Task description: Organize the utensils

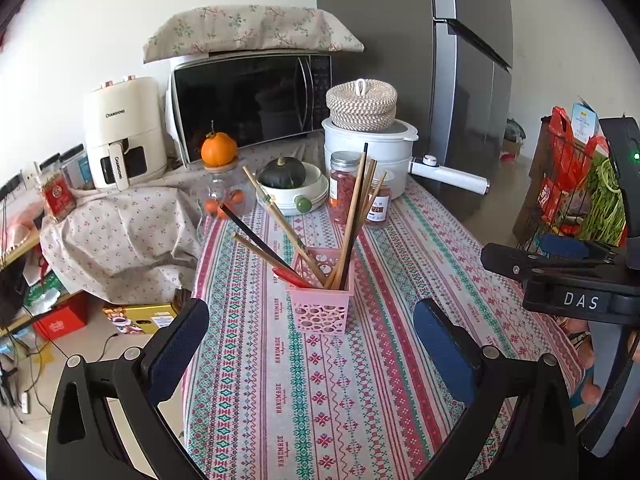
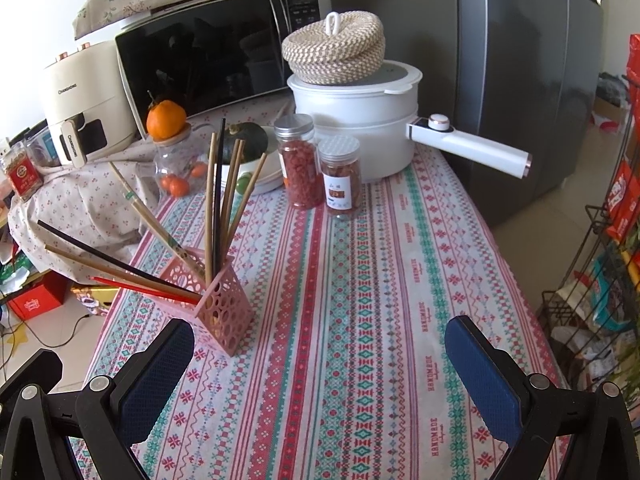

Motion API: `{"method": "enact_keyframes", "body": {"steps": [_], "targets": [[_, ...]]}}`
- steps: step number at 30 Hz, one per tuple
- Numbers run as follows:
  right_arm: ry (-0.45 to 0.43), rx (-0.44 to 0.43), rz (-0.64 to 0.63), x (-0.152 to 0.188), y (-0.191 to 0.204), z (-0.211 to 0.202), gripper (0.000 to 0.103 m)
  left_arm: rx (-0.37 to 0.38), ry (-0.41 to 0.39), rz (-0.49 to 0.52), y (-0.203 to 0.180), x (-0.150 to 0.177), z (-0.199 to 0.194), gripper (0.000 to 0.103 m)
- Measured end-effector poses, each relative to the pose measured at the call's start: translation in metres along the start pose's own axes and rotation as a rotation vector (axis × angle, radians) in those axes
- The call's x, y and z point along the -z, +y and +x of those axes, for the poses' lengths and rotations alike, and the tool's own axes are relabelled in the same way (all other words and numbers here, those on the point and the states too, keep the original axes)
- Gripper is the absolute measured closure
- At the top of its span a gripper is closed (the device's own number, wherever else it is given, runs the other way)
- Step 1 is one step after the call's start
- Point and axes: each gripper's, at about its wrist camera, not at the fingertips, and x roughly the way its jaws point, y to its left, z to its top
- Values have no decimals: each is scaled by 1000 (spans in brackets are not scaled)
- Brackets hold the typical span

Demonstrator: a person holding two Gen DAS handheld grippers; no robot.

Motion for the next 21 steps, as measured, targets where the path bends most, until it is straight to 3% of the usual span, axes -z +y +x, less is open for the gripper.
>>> {"method": "enact_keyframes", "body": {"steps": [21], "targets": [[11,3,-9,3,-1,3,0,12,-11,20,-3,1,-3,0]]}}
